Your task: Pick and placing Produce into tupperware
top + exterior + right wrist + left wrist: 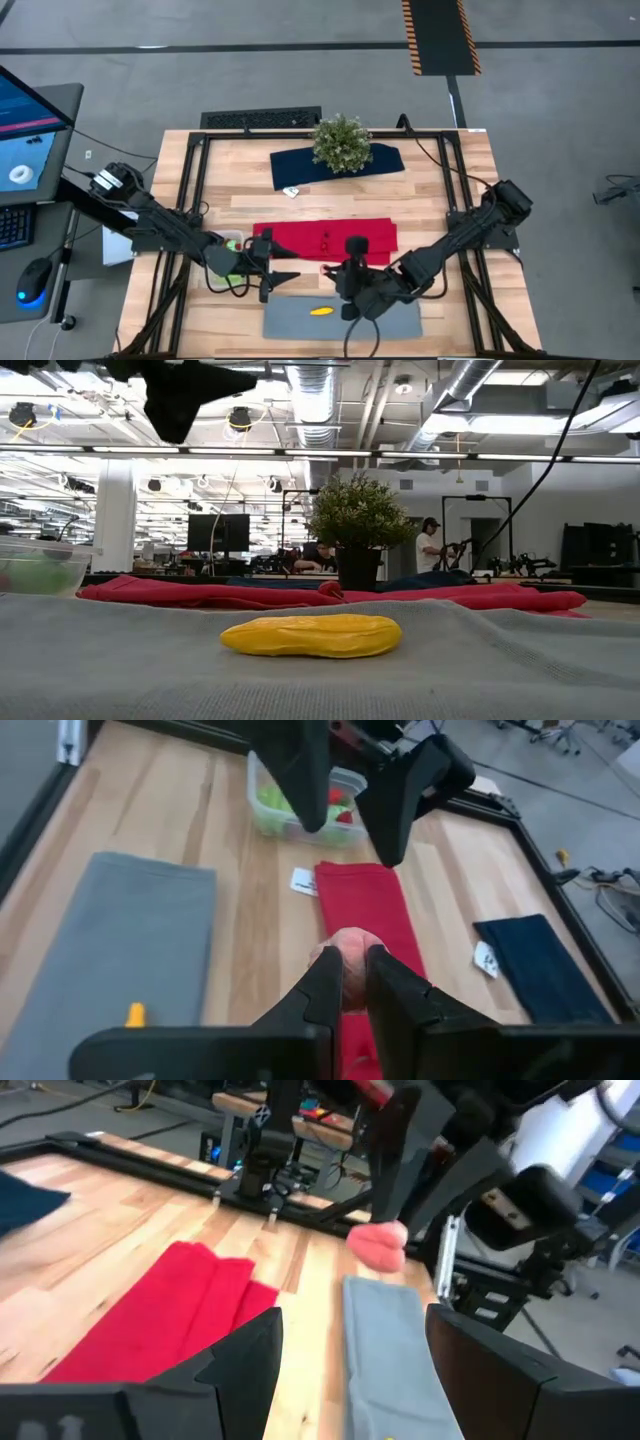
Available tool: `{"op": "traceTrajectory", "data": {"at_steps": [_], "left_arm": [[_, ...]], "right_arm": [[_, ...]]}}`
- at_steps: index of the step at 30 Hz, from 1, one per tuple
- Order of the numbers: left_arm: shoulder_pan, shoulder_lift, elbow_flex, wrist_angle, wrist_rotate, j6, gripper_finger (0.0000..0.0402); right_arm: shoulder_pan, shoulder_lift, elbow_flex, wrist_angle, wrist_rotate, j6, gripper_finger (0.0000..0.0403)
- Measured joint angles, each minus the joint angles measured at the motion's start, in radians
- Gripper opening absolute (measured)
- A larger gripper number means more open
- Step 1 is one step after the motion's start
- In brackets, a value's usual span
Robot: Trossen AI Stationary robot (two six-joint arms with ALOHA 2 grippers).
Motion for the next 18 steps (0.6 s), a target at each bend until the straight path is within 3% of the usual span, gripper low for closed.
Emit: {"op": "traceTrajectory", "data": {"at_steps": [6,18], "left_arm": [[0.012,0.032,0.045,-0.017,0.011,0.031,0.0237],[0.003,0.188,0.204,-0.027,0.005,0.263,0.0237]], "right_arm": [[-0.015,0.000,0.039,-0.002,0.000,-0.028,0.0059],[-0.015,0.001,0.095,-0.019,-0.053,-0.069,0.0059]]}}
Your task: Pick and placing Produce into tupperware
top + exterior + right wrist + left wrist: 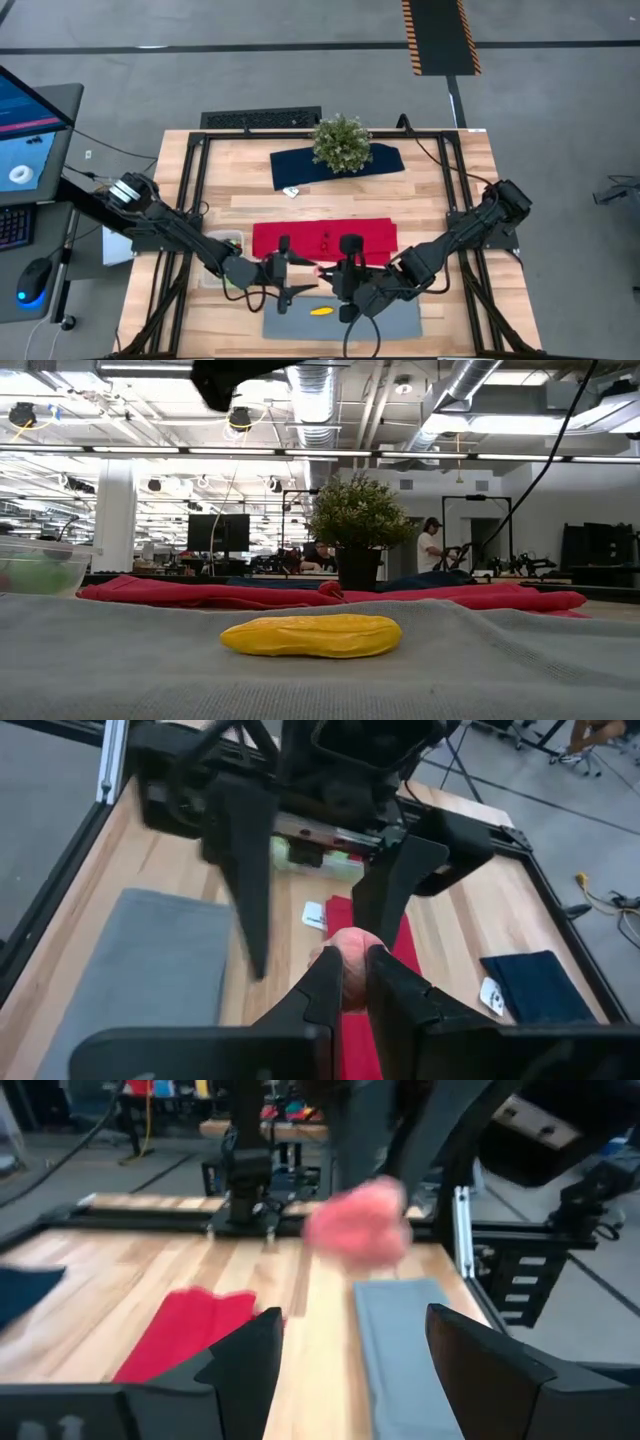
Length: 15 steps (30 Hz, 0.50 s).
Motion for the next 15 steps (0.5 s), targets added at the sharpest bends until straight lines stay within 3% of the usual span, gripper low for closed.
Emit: {"op": "traceTrajectory", "data": {"at_steps": [15], "left_arm": [[0.004,0.040,0.071,-0.047,0.005,0.037,0.0237]], "right_arm": [[0.002,0.001,0.000,-0.015,-0.004,0.026,0.0059]]}}
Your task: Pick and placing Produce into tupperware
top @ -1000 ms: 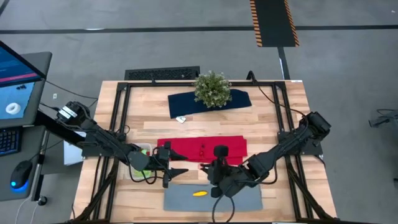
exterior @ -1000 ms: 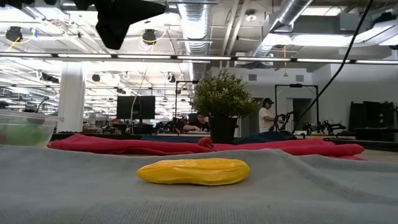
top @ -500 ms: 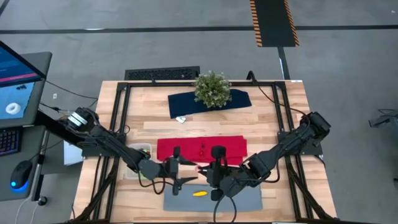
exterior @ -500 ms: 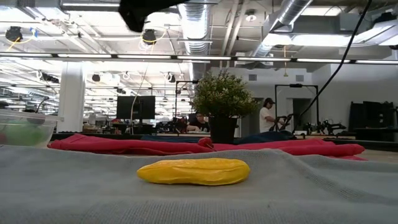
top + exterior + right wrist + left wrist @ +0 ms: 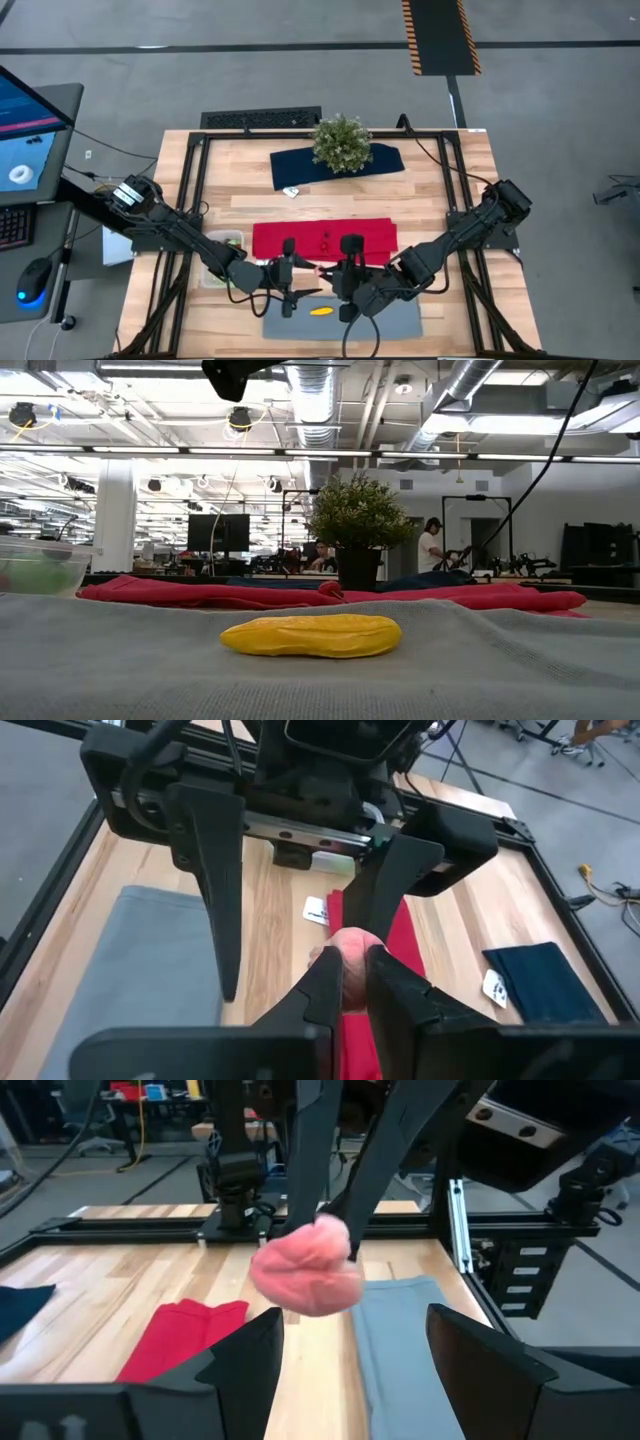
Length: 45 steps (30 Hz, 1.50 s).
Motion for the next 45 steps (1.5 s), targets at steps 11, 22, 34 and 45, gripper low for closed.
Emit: {"op": "traceTrajectory", "data": {"at_steps": [11,22,34,45], "left_arm": [[0.000,0.000,0.000,0.004,-0.008,0.010,0.0208],[0.000,0.000,0.000,0.026,0.019,0.011,0.0163],[0.000,0.000,0.000,0.034,0.020,0.009,0.0134],[0.000,0.000,-0.001,0.047,0.020,0.009,0.0082]], "right_arm": [[0.000,0.000,0.000,0.003,-0.036,0.016,0.0059],[-0.002,0.000,0.000,0.000,-0.050,0.024,0.0059],[-0.002,0.000,0.000,0.002,-0.078,0.041,0.0059],[-0.004,0.006,0.000,0.004,-0.084,0.042,0.0059]]}}
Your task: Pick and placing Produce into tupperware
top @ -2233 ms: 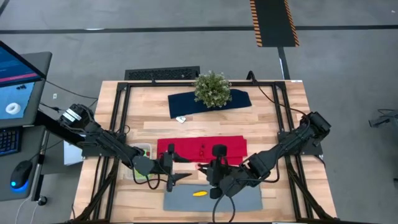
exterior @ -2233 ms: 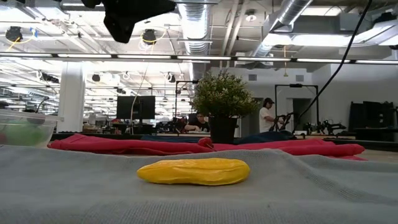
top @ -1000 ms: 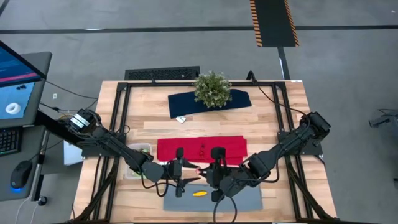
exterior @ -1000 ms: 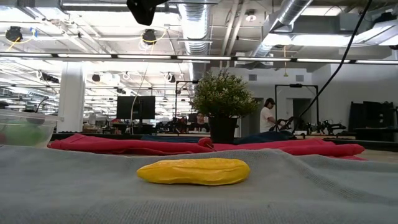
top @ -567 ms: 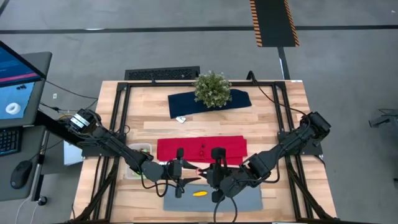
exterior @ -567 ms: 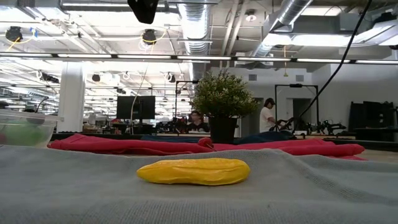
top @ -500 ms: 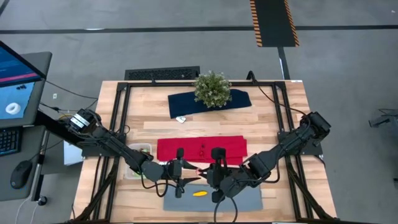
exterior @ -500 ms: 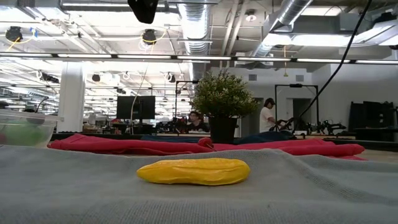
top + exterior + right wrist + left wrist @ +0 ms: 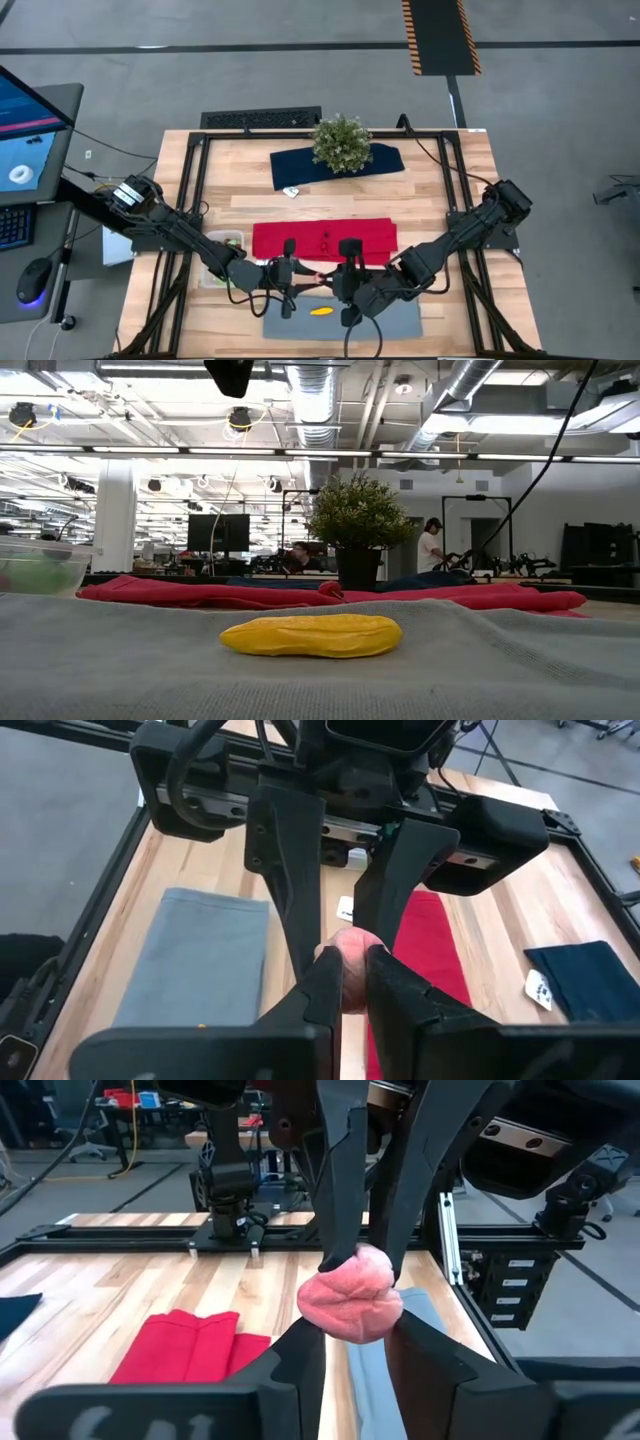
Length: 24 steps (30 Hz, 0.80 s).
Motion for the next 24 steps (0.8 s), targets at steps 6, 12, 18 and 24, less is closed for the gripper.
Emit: {"op": "traceTrajectory", "data": {"at_steps": [6,12,18,24], "left_arm": [[-0.001,0.003,-0.003,-0.002,-0.001,0.000,0.0074],[-0.001,0.002,-0.003,-0.005,-0.001,0.000,0.0074],[-0.001,0.001,-0.002,-0.009,-0.004,-0.003,0.0074],[0.001,-0.001,0.003,-0.011,-0.031,0.001,0.0076]], "right_arm": [[-0.009,0.007,0.000,0.002,-0.017,0.000,0.0059],[-0.009,0.008,0.000,0.017,-0.019,-0.027,0.0074],[-0.009,0.010,-0.001,0.018,0.006,-0.027,0.0123],[-0.009,0.011,-0.002,0.012,0.069,-0.045,0.0222]]}}
